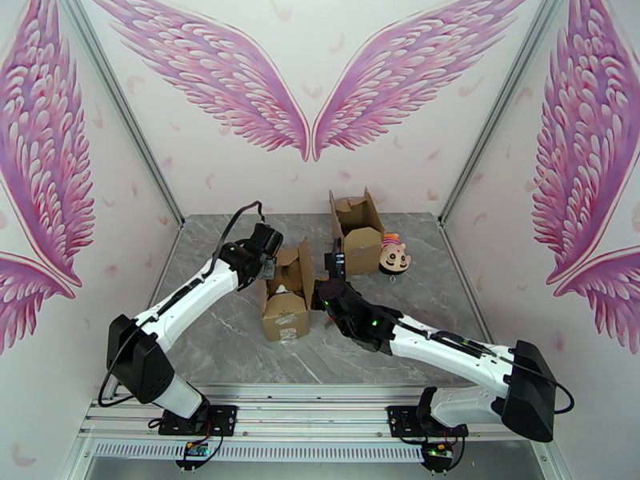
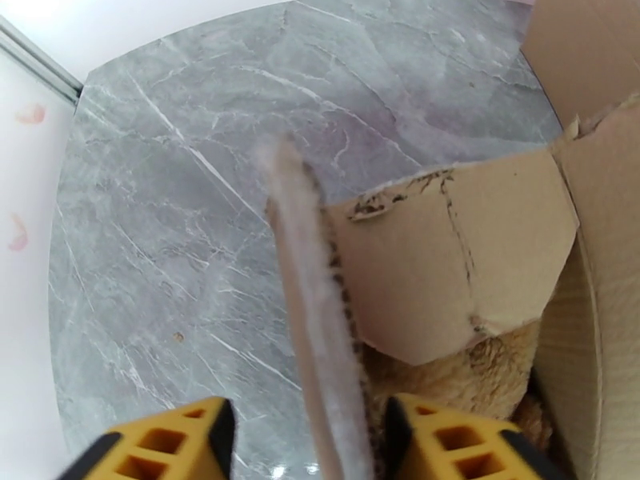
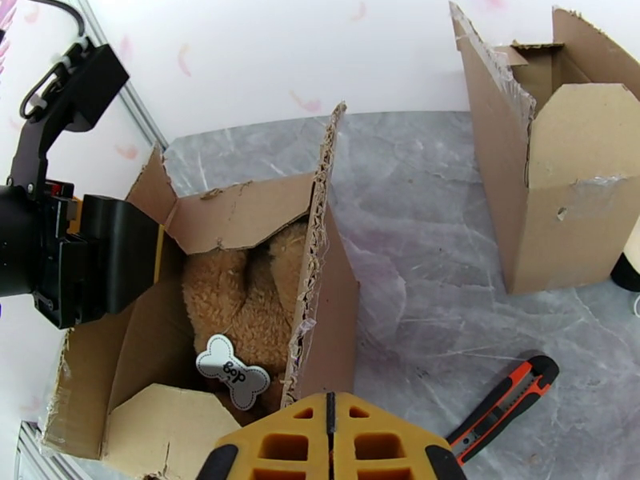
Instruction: Unpack the express box
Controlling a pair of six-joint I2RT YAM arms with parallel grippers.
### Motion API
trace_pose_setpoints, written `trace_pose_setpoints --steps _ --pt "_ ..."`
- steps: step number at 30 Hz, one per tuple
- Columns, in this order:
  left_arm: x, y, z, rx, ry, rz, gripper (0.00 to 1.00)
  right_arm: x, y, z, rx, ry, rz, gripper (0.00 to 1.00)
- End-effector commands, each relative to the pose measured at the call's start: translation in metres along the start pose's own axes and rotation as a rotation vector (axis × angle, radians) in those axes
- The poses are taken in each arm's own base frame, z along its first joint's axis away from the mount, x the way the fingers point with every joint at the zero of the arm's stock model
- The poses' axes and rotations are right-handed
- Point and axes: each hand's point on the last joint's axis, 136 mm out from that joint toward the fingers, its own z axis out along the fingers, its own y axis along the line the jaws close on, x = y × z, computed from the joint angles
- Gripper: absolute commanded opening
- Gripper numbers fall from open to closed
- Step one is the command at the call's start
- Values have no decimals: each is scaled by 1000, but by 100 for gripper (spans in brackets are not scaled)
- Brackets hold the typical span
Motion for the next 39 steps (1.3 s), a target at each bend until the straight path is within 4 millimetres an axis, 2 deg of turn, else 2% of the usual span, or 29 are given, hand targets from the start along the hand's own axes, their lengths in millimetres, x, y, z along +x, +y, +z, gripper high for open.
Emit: trace_pose_setpoints --steps 1,8,9,12,16,19,21,27,30,33,38,39 --pt "5 7 -4 64 3 -70 38 7 -7 2 20 22 -24 6" --pt "2 13 -15 160 -33 -159 17 9 -17 -2 52 16 -48 7" --pt "9 12 -11 176 -19 -173 12 9 -18 -3 56 20 -55 7" --pt "11 10 -11 240 -28 -223 0 8 -18 -3 65 28 -78 9" --pt "14 8 -11 269 -28 -241 0 6 -19 -5 70 37 -92 12" --pt "12 4 -16 310 -47 -259 0 -2 -23 -12 86 21 -107 18" --pt "9 3 -22 333 -77 -282 0 -12 -24 -19 93 1 -120 27" --pt "7 9 -33 366 -150 -361 0 -59 -17 -45 81 -71 -160 44" --pt "7 12 -39 376 -173 -398 0 -81 2 -55 35 -97 -184 48" --pt "4 14 -47 392 -205 -449 0 -91 39 -55 -77 -85 -211 49" --pt "3 20 -59 392 -261 -508 0 -80 117 -48 -240 -26 -287 49" --pt "5 21 -60 386 -267 -517 0 -73 132 -44 -259 -12 -307 49"
